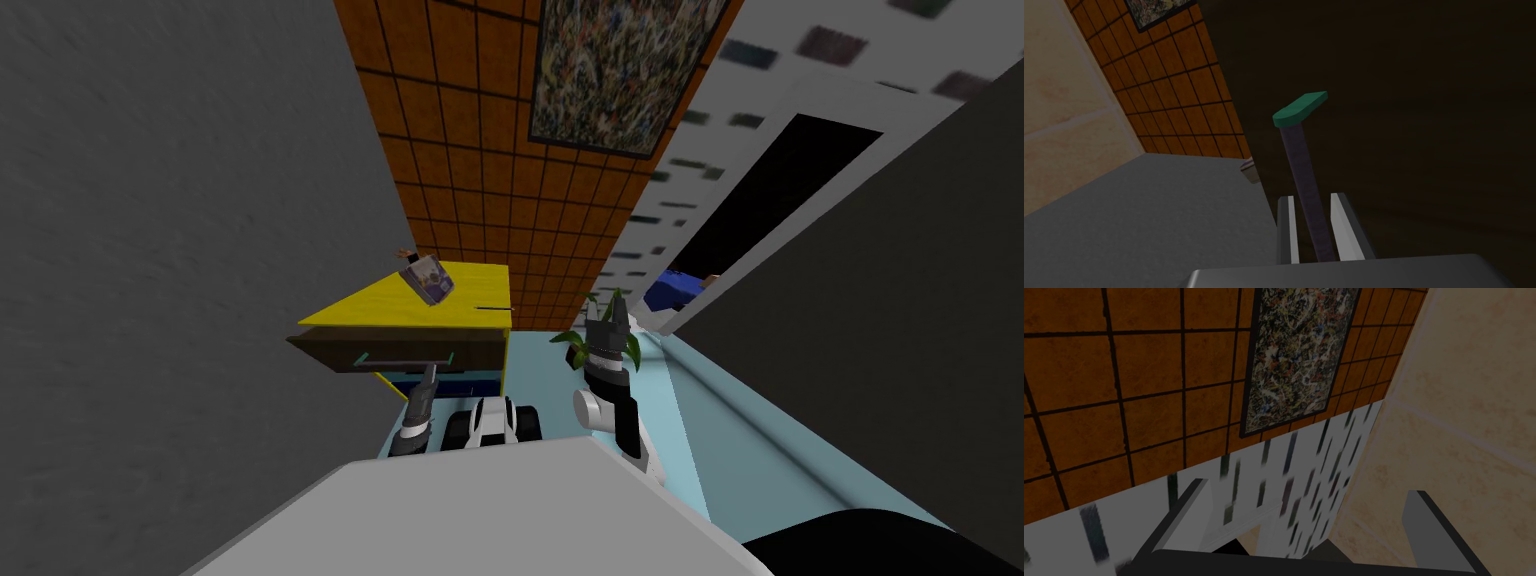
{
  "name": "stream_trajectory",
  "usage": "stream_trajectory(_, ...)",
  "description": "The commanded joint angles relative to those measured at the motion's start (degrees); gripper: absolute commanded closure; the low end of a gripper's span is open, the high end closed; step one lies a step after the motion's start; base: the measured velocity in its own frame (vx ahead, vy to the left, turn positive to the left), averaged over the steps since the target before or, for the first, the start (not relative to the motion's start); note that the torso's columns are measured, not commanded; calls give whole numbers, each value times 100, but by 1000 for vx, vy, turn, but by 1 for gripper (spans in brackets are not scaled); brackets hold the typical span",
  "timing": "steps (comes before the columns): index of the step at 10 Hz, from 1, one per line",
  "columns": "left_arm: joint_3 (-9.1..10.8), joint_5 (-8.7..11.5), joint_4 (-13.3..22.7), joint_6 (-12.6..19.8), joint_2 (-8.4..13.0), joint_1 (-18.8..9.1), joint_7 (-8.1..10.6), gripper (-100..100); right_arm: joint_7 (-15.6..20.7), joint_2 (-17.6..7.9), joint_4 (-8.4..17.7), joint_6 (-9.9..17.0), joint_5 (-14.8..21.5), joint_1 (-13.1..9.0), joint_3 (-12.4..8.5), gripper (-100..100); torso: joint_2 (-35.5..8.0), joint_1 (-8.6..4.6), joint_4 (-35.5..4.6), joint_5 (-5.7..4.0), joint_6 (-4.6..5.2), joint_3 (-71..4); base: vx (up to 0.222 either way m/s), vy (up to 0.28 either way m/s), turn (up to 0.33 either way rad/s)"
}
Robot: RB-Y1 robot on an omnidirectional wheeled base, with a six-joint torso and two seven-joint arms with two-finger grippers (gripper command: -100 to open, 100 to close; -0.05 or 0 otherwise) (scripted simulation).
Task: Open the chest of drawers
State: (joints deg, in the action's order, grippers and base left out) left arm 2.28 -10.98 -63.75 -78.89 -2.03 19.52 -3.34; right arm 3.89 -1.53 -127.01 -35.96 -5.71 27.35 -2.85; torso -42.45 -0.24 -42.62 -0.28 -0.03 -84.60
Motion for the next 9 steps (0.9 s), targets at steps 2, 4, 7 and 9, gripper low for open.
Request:
stream_trajectory(2, -29, -33, -259, 123, 2, 145, 70, 100, 0, 0, 0, 0, 0, 1, 0, 0, 1, 2, 3, 3, 1, 3, -64, 1, 9)
stream_trajectory(4, -42, -49, -366, 75, 3, 219, 99, 100, 0, 0, 0, 0, 0, -1, 0, 0, -46, 5, 2, 11, -2, 32, -185, -4, 23)
stream_trajectory(7, -75, -85, -458, 146, 2, 366, 138, 100, 0, 0, 0, 0, 0, -1, 0, 0, -39, -2, -23, -11, -9, 18, -150, 3, 9)
stream_trajectory(9, -94, -113, -561, -5, 2, 536, 178, 100, 0, 0, 0, 0, 0, 0, 0, 0, -16, -3, 0, 0, 0, 7, -148, 4, 23)
